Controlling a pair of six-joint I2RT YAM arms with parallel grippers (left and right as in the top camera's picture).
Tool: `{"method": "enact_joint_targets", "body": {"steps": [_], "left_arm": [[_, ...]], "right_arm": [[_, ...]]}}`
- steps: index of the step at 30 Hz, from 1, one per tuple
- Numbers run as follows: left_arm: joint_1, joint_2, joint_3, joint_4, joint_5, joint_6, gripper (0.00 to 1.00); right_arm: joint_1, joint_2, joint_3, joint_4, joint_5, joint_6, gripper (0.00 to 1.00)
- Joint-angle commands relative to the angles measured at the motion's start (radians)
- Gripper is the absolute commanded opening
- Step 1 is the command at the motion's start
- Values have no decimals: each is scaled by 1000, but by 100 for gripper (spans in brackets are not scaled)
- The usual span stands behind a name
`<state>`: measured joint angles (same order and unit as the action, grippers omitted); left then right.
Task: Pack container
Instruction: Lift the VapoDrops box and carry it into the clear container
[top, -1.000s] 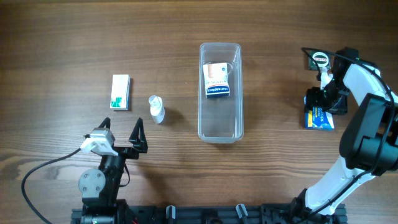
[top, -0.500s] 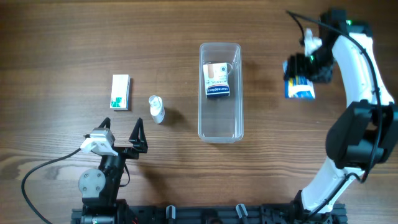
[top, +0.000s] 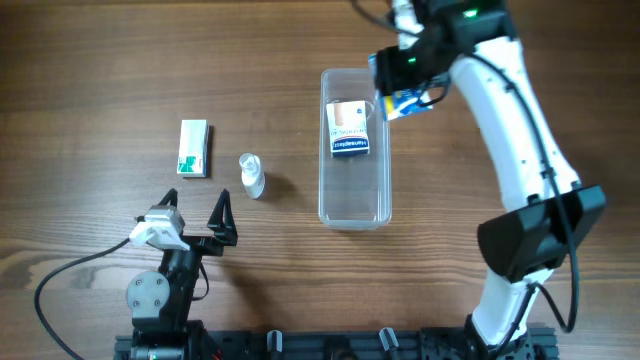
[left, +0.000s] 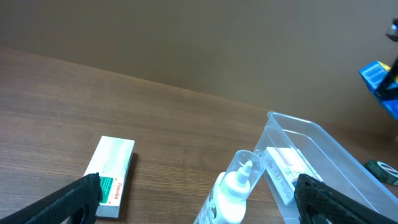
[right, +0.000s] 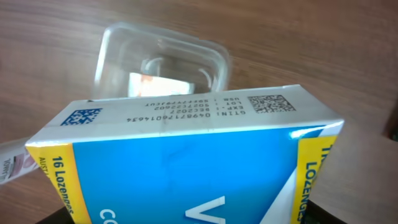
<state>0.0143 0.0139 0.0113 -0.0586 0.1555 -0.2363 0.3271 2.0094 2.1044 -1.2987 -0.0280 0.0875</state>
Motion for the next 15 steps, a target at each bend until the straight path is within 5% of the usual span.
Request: {"method": "enact_joint_targets", "body": {"steps": [1, 15], "left_arm": [[5, -7, -6, -2, 8, 23, 100], [5, -7, -6, -2, 8, 23, 100]], "right_arm": [[71, -2, 14, 54, 98, 81, 71], [130, 163, 14, 124, 136, 280, 72]]}}
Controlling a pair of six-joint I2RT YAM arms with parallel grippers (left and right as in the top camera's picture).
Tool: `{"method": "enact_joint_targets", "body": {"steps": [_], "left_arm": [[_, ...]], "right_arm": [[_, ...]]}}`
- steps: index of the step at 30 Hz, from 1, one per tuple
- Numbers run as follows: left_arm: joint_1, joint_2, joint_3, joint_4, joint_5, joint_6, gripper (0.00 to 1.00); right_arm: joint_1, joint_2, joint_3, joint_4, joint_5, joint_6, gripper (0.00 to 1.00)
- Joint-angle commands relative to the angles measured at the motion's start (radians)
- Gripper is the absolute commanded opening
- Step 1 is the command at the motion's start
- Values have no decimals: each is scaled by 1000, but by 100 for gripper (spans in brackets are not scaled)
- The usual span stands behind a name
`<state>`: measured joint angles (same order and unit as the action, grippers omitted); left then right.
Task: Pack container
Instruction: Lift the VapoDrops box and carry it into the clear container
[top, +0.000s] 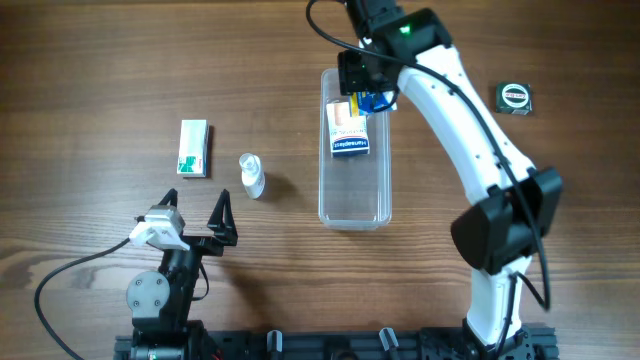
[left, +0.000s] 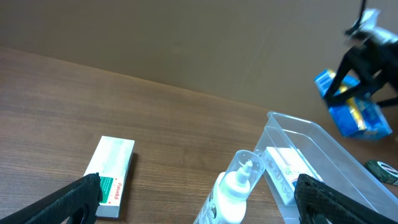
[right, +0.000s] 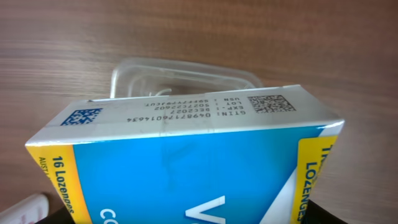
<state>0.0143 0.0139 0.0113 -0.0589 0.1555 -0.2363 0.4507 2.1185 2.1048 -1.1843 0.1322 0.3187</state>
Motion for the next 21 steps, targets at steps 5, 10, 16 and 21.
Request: {"method": "enact_joint_targets", "body": {"steps": [5, 10, 16, 21], "left_arm": [[5, -7, -6, -1, 8, 23, 100], [5, -7, -6, -1, 8, 23, 100], [5, -7, -6, -1, 8, 23, 100], [5, -7, -6, -1, 8, 23, 100]], "right_arm": [[17, 93, 14, 18, -35, 58, 74], [23, 124, 4, 20, -45, 108, 75], [30, 124, -69, 59, -63, 133, 75], [31, 124, -153, 98, -89, 133, 76]]}}
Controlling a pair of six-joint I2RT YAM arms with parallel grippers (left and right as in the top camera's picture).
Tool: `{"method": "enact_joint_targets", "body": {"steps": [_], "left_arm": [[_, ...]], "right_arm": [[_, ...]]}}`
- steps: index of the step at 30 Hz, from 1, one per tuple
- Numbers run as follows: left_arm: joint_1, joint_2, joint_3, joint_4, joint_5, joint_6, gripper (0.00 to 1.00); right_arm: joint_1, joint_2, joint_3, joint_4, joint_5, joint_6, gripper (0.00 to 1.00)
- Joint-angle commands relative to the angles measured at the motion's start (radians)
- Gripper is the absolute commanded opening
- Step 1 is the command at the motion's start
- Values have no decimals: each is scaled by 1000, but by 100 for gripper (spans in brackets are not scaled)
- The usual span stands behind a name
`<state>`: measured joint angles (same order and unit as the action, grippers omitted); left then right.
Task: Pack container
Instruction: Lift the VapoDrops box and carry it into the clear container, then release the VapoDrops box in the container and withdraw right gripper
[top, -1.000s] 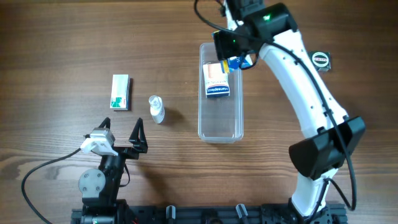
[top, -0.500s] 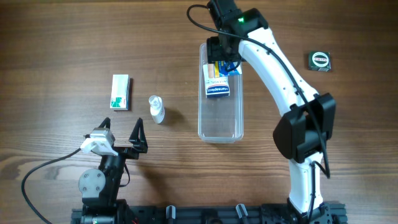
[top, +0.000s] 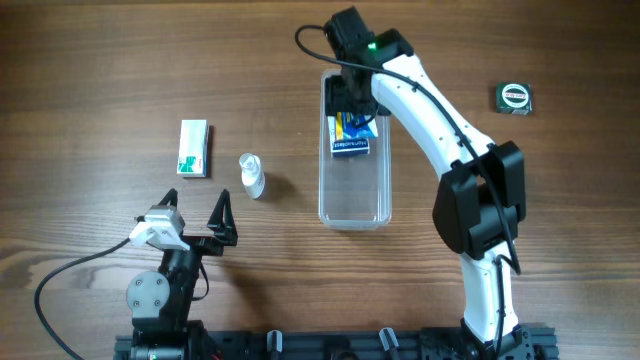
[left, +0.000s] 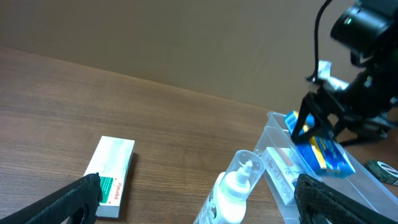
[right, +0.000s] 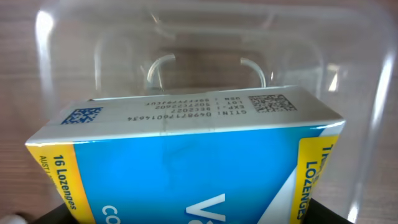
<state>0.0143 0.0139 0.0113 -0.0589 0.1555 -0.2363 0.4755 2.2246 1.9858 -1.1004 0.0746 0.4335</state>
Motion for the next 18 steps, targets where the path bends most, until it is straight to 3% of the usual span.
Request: {"method": "enact_joint_targets", "body": {"steps": [1, 18], "left_arm": [[5, -7, -6, -1, 8, 23, 100], [5, -7, -6, -1, 8, 23, 100]], "right_arm": [[6, 18, -41, 16, -32, 18, 76], [6, 18, -64, 68, -98, -13, 81]]}}
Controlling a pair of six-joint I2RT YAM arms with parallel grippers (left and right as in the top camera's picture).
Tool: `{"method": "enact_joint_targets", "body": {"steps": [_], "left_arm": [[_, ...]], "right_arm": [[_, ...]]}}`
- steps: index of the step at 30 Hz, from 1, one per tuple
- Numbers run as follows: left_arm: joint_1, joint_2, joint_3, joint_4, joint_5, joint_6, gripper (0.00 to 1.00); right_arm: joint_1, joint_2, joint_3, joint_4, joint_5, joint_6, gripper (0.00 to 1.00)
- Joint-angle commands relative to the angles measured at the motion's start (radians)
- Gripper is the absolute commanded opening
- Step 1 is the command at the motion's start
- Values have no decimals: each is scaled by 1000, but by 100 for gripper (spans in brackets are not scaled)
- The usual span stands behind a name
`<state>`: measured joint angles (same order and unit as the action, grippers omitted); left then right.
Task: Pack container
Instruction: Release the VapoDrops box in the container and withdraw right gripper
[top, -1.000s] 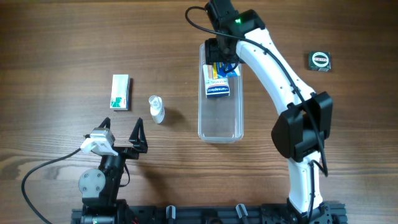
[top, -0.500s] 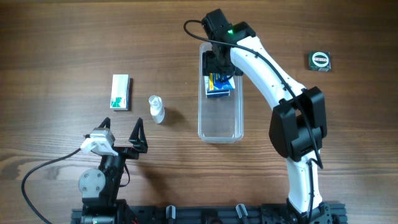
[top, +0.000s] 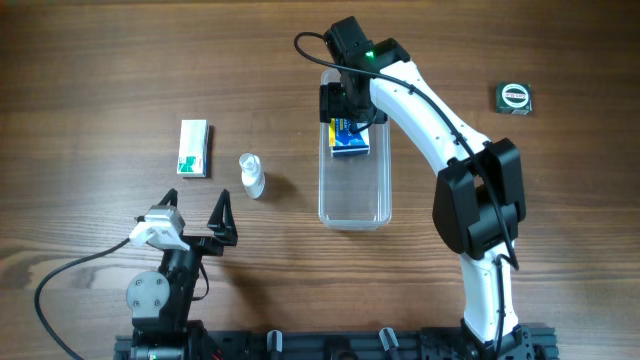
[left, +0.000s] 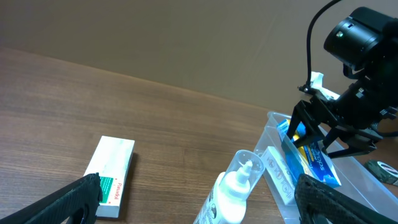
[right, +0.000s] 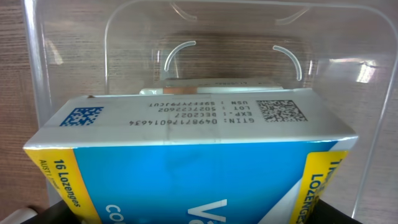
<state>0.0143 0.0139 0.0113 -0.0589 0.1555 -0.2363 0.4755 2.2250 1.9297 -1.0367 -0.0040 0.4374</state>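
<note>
A clear plastic container (top: 354, 195) stands upright on the wooden table. At its far end a blue-and-yellow lozenge box (top: 350, 135) lies on a white box (left: 277, 171). My right gripper (top: 350, 108) is down in that end, its fingers spread open on either side of the blue box (right: 186, 168), which fills the right wrist view. Left of the container lie a small white dropper bottle (top: 252, 176) and a white-and-green box (top: 193, 148). My left gripper (top: 195, 215) stands open near the table's front, holding nothing.
A small dark square item with a round face (top: 515, 96) lies at the far right of the table. The near half of the container is bare. The right arm (top: 440, 110) arches over the table's right side.
My right gripper has opened; its fingers now stand wider apart round the blue box. The box lies a little lower on the white box. The left arm has not moved.
My right gripper held the blue box beside the container's far right corner. Then it was over the far end, then down inside it with the box above the white box. Now the fingers are spread and the box lies in the container. The left arm stayed still.
</note>
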Motion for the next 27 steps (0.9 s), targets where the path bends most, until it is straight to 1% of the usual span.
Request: {"method": "enact_joint_targets", "body": {"steps": [1, 5, 7, 10, 13, 19, 24, 27], "left_arm": [[5, -7, -6, -1, 8, 23, 100], [5, -7, -6, -1, 8, 23, 100], [5, -7, -6, -1, 8, 23, 100], [5, -7, -6, -1, 8, 23, 100], [5, -7, -6, -1, 8, 23, 100], [5, -7, -6, -1, 8, 24, 100], [5, -7, -6, -1, 8, 23, 100], [5, -7, -6, -1, 8, 23, 100]], "right_arm": [[6, 18, -8, 3, -19, -19, 81], [6, 18, -8, -8, -5, -20, 82], [6, 18, -8, -8, 15, -20, 85], [6, 18, -8, -3, 14, -20, 86], [6, 18, -8, 9, 14, -20, 92], [3, 7, 46, 19, 14, -71, 93], [-26, -83, 61, 19, 41, -76, 95], [-83, -190, 61, -13, 56, -97, 96]]}}
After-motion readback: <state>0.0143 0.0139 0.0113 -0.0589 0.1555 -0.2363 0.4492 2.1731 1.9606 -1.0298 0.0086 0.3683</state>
